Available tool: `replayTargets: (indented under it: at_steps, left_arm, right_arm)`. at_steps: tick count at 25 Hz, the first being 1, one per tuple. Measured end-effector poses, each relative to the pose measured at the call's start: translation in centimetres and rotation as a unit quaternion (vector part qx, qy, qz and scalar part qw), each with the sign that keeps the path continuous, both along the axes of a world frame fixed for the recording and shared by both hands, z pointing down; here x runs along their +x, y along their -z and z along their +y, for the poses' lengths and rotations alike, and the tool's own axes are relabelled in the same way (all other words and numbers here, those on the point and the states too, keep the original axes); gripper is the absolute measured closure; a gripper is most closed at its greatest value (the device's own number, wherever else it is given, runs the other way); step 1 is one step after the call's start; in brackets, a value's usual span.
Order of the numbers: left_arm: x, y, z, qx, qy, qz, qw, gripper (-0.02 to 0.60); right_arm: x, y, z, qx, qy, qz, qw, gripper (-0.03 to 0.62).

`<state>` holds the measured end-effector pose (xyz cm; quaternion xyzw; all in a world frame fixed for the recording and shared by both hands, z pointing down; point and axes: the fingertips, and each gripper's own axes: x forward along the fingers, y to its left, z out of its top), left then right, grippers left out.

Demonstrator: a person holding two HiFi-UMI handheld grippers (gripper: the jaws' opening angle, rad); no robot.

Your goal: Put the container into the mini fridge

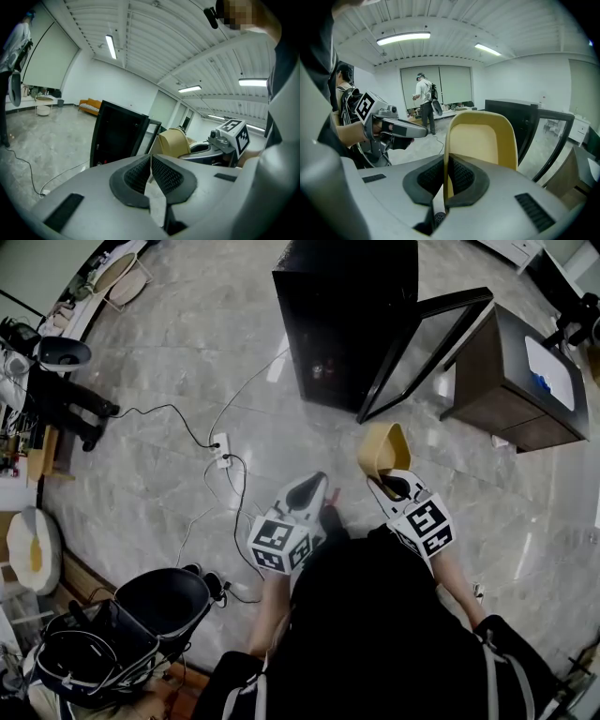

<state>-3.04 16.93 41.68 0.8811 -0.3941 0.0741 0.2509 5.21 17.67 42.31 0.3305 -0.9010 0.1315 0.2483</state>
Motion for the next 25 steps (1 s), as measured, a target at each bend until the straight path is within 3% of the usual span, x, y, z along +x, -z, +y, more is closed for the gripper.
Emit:
replayTargets:
  at_steps: [5,16,25]
  left_arm:
    - [-0.7,-0.5,-0.2,-0.002,-0.004,0.002,1.0,0.541]
    - [-2.0,-1.9,0.1,-0.023,0.032,0.007,0.9992,0.541]
    - [-1.7,-1.3,-2.9,-0.027,0.065,0.002,0.9976,0.541]
  right_arm:
    - [-0.7,-0.3,0.4,-0.006,0.008,0.006,1.0,0.572]
    - [-1.3,-0.9,0.1,-0.02,0.034,0.007,0.999,0.572]
    - [-2.7,-1.2,-4.2,-0.024,0.078,-0.013,0.997,0.572]
